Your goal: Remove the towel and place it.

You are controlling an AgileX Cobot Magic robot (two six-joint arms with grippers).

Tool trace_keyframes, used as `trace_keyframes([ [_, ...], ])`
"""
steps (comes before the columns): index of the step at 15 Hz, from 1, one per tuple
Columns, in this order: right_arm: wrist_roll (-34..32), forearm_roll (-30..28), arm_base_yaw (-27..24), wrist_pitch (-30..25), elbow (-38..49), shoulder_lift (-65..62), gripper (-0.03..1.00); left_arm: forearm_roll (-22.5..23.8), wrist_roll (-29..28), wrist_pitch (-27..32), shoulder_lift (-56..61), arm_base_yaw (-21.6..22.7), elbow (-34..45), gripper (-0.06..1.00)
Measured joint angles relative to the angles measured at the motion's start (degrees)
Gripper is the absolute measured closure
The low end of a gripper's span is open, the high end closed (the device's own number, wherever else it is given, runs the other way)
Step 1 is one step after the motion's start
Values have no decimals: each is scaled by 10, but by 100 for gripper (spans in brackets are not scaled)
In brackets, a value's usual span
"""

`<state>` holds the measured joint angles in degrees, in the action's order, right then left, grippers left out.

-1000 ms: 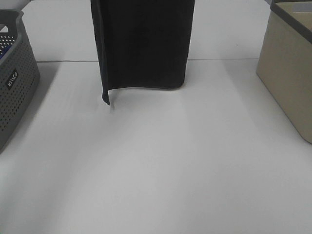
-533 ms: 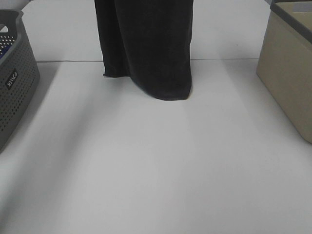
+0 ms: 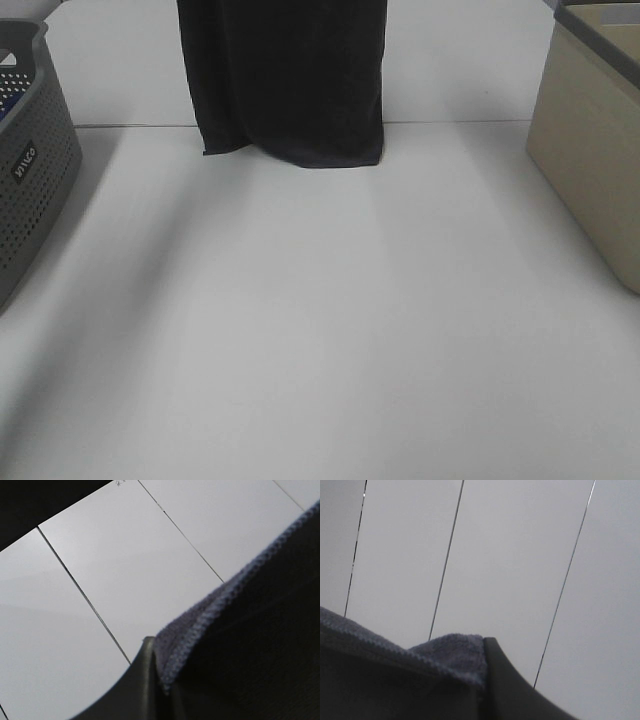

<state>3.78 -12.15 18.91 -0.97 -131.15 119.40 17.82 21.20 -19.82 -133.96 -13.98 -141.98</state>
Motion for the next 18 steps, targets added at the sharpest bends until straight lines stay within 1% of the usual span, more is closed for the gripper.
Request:
trace_keyframes([
  [3,0,0,-15,19,0,0,95,8,0,1,-1,4,0,94],
  [4,-1,0,-19,37,0,1,95,10,0,0,-1,5,0,94],
  [6,-5,0,-24,83,0,2,95,14,0,-21,-5,5,-2,94],
  [9,-6,4,-25,120,0,19,95,15,2,-28,-6,7,-2,94],
  [10,-6,4,-25,123,0,31,95,22,3,-28,-6,12,-2,94],
  [12,-7,13,-25,128,0,39,95,55,3,-28,-6,14,-2,94],
  [15,-18,19,-25,136,0,42,95,80,3,-25,-6,14,-2,94],
  [18,-19,19,-26,137,0,46,95,91,-1,-16,-6,20,-2,94],
])
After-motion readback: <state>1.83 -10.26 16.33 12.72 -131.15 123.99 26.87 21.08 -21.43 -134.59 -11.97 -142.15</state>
